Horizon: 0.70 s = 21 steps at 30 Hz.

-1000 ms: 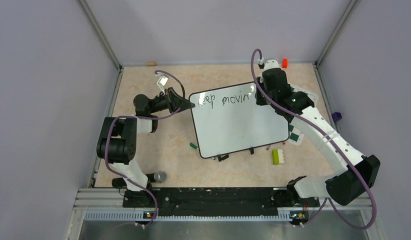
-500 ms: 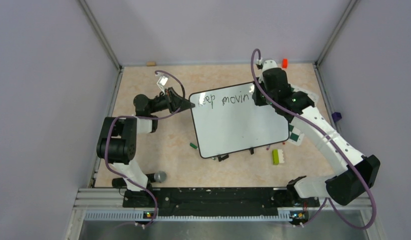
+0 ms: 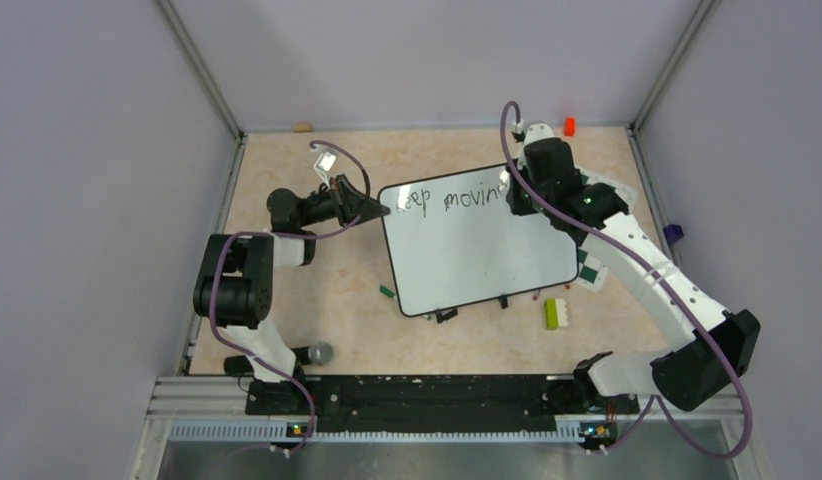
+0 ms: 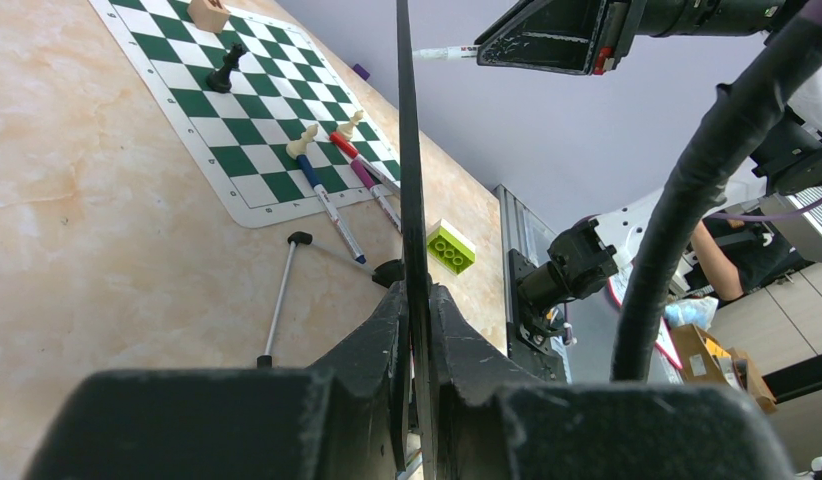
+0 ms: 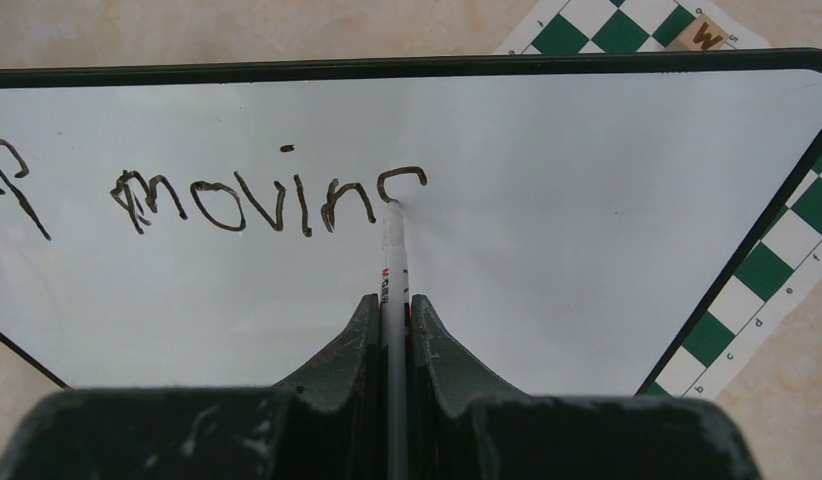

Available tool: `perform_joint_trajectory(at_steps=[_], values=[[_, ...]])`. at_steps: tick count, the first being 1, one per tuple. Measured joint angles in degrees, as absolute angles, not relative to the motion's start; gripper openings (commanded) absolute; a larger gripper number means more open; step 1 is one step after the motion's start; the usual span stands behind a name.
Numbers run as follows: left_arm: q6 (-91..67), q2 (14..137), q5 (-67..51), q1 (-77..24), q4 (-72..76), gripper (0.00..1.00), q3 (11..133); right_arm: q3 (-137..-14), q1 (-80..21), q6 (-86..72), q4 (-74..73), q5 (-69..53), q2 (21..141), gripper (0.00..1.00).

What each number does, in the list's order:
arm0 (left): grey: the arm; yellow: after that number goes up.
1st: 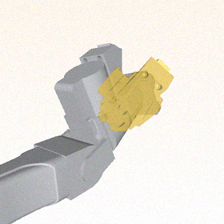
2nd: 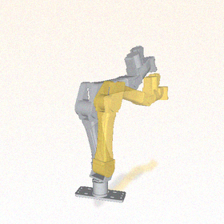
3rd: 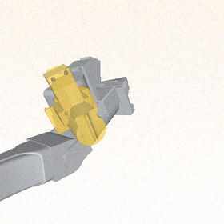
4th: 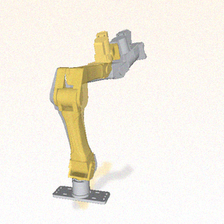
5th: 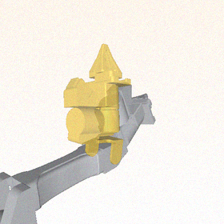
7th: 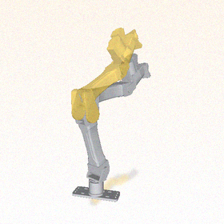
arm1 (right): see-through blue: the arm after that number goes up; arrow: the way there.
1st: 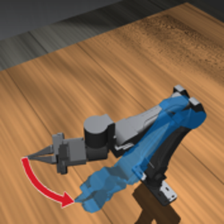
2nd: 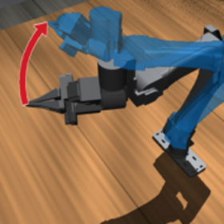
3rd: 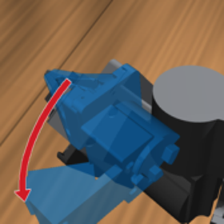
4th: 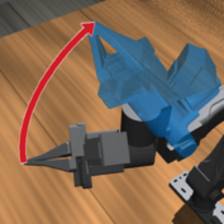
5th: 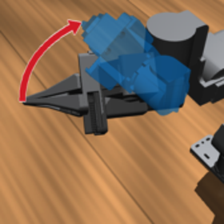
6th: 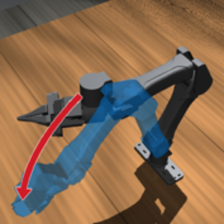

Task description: Write a sentence on the whiteboard

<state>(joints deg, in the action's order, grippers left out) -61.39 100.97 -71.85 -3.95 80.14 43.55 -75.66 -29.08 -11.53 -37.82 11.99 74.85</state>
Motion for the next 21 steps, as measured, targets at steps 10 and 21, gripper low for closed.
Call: perform_joint_trajectory(at_steps=[10,21], values=[[-61.41,100.97,-71.85,-3.95,80.12,0.10,43.55,-75.66,-29.08,-11.55,-38.61,15.07,74.85,0.00],[-61.41,100.97,-71.83,-3.95,80.12,0.10,43.55,-76.27,-29.08,-11.57,-38.65,15.62,75.57,0.00]])
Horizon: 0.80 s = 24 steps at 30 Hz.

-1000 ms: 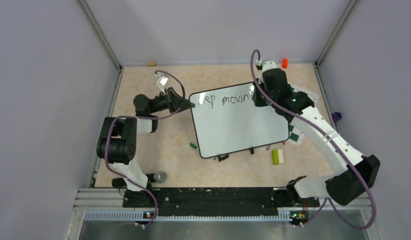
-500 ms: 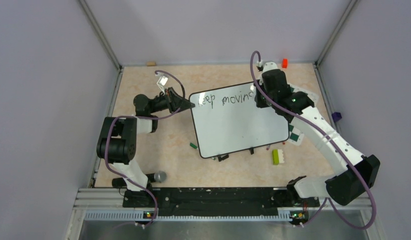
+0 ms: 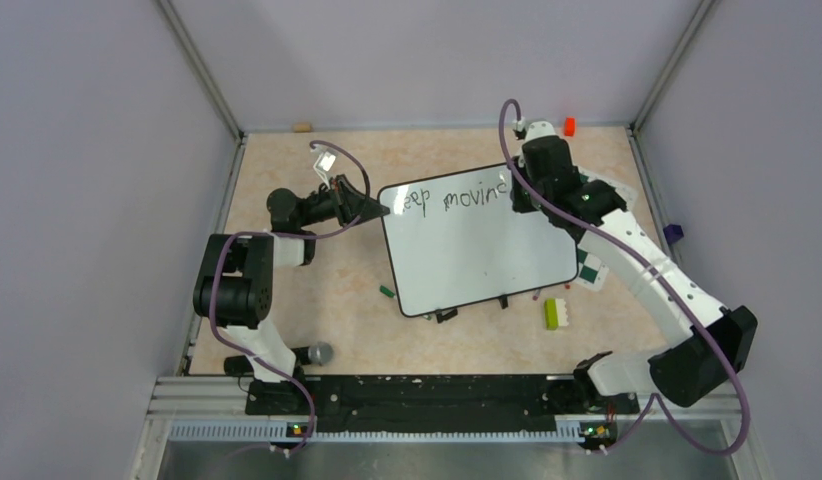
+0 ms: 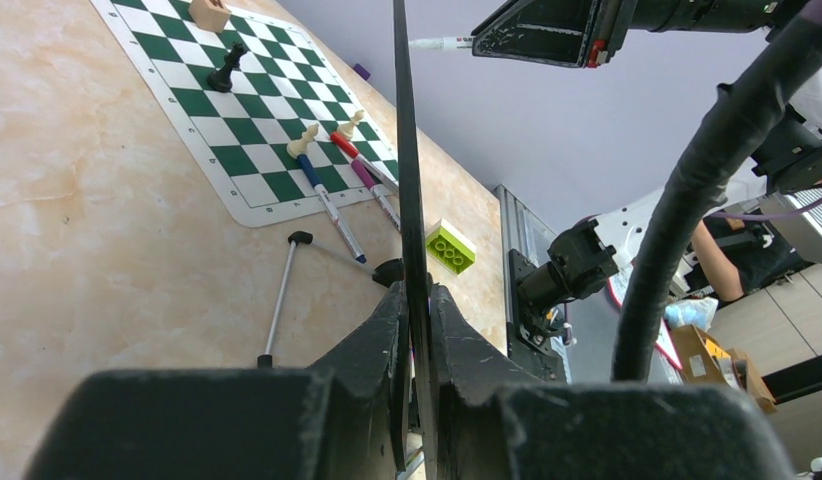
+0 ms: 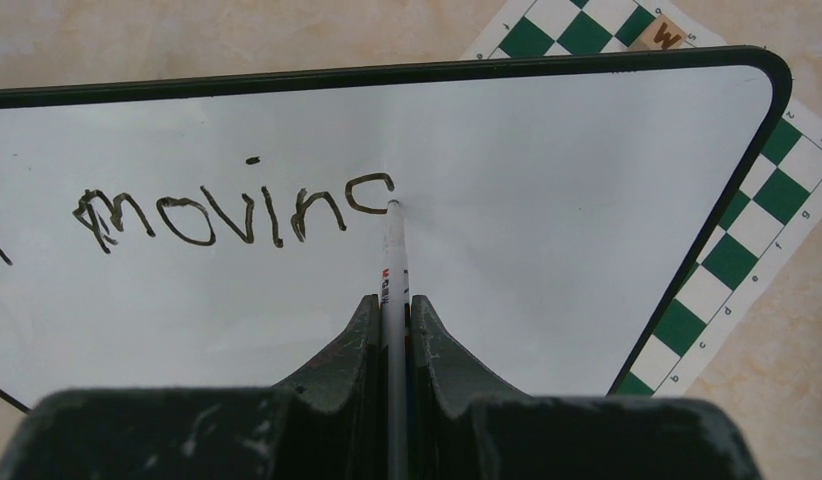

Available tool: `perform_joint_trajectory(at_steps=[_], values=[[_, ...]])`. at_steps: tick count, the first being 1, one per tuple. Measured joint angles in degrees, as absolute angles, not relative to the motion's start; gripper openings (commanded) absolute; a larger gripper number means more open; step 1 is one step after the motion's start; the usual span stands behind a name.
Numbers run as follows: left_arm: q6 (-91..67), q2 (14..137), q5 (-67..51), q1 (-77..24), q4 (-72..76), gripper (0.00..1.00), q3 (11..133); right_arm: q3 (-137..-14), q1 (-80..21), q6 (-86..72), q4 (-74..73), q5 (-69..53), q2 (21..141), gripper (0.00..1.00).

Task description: Write a sentence on the whiteboard

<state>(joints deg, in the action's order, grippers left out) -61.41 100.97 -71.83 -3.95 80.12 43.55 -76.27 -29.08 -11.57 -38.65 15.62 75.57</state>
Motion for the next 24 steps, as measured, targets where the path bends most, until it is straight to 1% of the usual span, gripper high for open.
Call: perform_joint_trajectory(at_steps=[14,19,24], values=[[-61.45,100.97,-71.81,-3.95,80.07,0.10,43.48,-78.89,-29.08,-11.55,-37.93,16.23,77.12,0.00],[-61.45,100.97,-71.77,-3.95,80.07,0.10,43.46,-78.67,-29.08,-11.57,-37.93,16.08,77.08,0.00],[-61.52,100.97,-71.75,-3.95,80.07,0.10,43.46,-75.99,-29.08,-11.62,-38.06,15.57,75.64,0.00]])
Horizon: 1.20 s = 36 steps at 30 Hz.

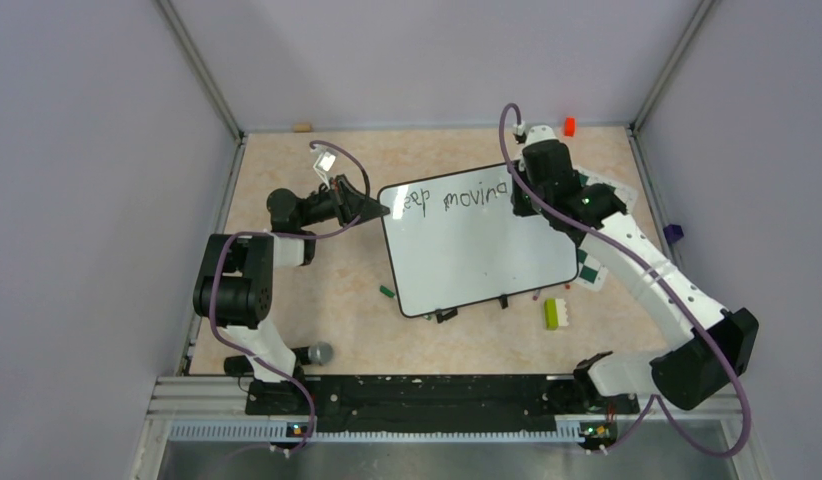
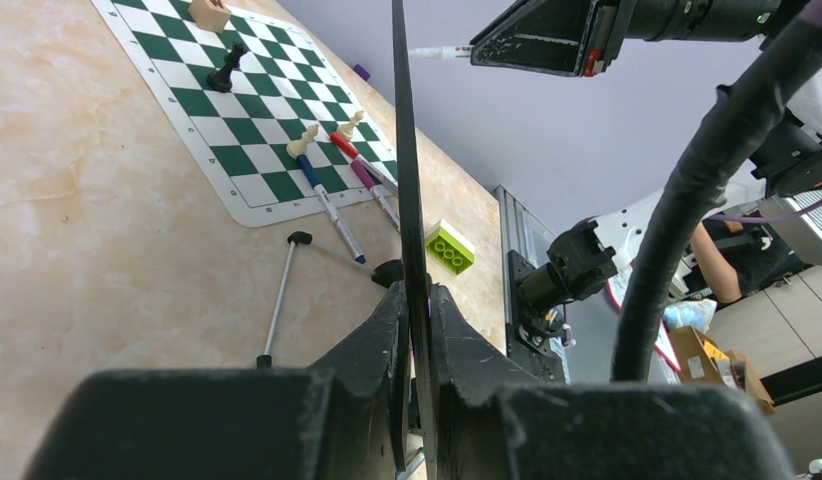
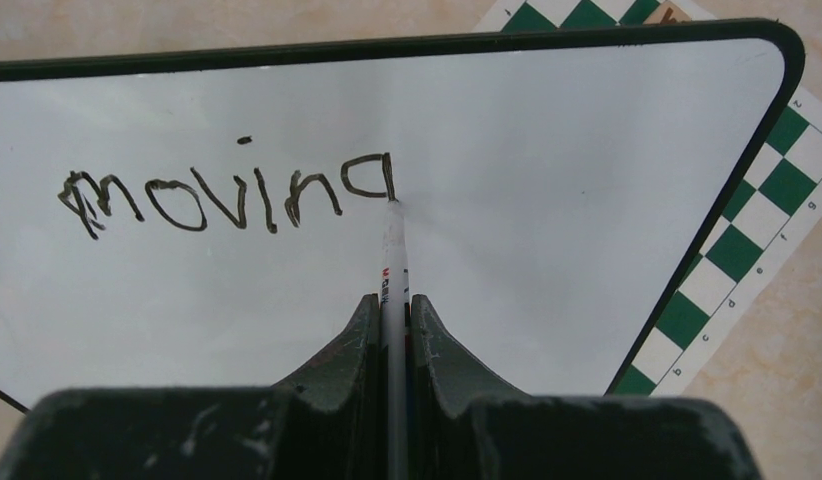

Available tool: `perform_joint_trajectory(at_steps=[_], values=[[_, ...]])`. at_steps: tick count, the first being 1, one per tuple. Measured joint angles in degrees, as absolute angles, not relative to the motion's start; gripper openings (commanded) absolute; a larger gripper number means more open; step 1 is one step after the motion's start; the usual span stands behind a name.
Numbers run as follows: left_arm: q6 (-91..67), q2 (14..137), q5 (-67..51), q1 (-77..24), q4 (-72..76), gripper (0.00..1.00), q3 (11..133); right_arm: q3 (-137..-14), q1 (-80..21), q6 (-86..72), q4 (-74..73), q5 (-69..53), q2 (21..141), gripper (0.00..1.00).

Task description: Write a sentence on the whiteboard

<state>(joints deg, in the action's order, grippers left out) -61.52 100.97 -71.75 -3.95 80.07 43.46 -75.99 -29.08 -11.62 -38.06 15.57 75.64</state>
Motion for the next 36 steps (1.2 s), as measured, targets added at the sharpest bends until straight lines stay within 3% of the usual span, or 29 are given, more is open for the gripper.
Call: perform_joint_trajectory(at_steps=[24,36], values=[[-61.54,100.97,-71.79,-3.95,80.07,0.10,43.46,-72.86,-29.06,-12.99,-38.98,9.54,73.49,0.00],[-61.21,100.97,-71.79,-4.19,80.62,0.14,43.44,-73.19,-29.06,-13.15,-39.00,6.50,64.77,0.00]])
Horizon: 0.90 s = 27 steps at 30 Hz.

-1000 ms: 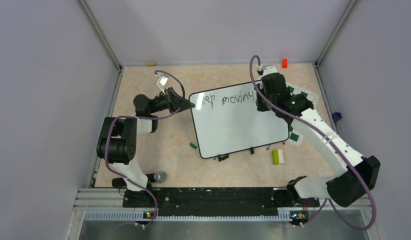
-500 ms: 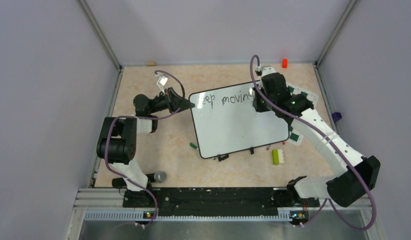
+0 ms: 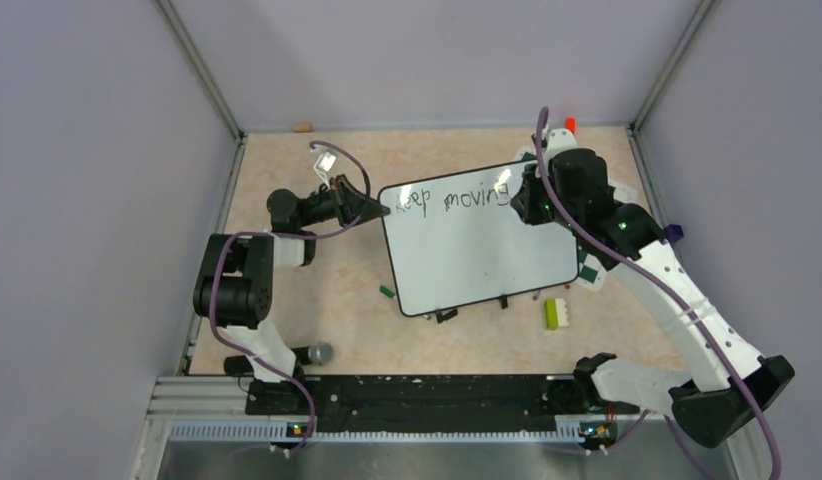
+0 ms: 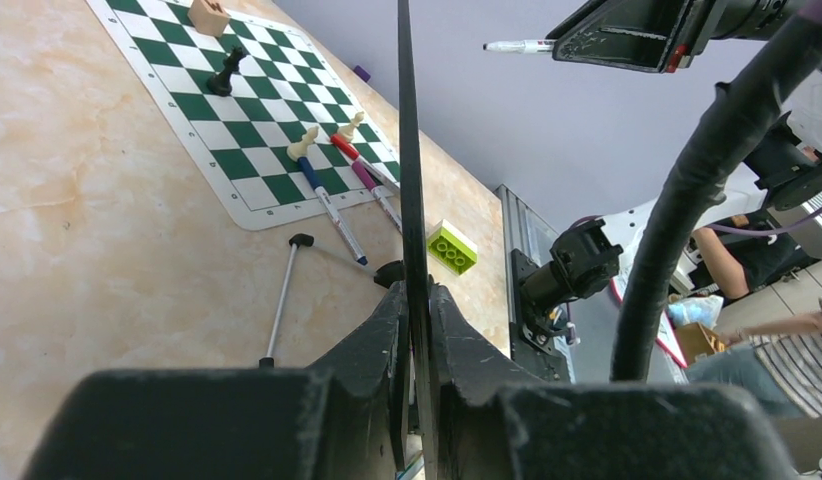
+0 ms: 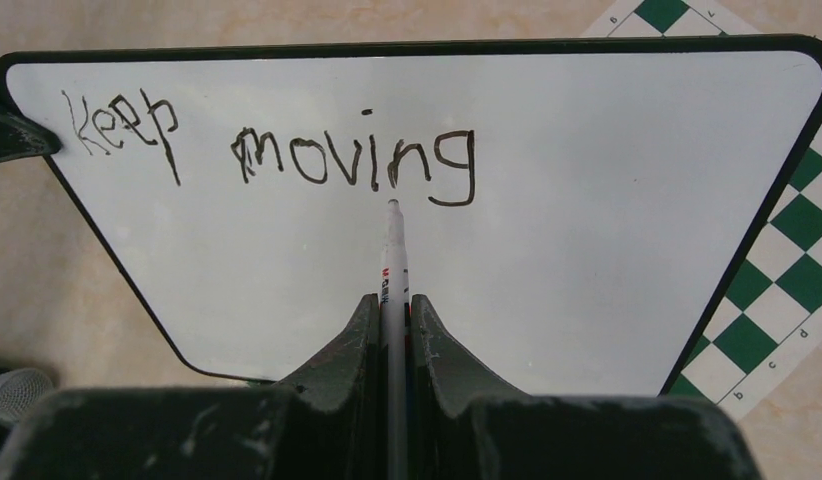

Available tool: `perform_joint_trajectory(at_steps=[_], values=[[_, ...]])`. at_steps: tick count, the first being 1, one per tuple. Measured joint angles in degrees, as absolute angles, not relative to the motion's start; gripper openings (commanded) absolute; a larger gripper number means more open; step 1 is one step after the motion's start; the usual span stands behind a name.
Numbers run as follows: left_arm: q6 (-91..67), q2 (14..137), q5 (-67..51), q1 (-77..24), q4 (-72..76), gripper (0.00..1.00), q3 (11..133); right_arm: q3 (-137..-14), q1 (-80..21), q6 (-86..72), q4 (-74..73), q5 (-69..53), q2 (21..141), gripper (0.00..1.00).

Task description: Write a sentence on the whiteboard

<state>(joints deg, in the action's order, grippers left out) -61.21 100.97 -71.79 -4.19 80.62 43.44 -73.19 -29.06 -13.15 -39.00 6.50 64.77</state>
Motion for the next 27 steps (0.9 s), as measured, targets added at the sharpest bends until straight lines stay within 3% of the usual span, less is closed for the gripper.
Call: perform_joint_trajectory(at_steps=[16,21,27], values=[[-52.69,98.61,-69.89,-4.29,71.22,0.13,42.98,-70.32,-29.06,-12.40,-36.23,3.55,60.20,0.00],[-42.28,93.82,-67.61,-4.45,56.69,0.11,42.96,-68.84,-29.06,-12.43,-35.57,3.18,60.20,0.00],[-22.59,84.53,-62.87,-5.52,28.99,0.11,45.71,-68.14,-29.06,-12.45,-35.42,3.60,59.90,0.00]])
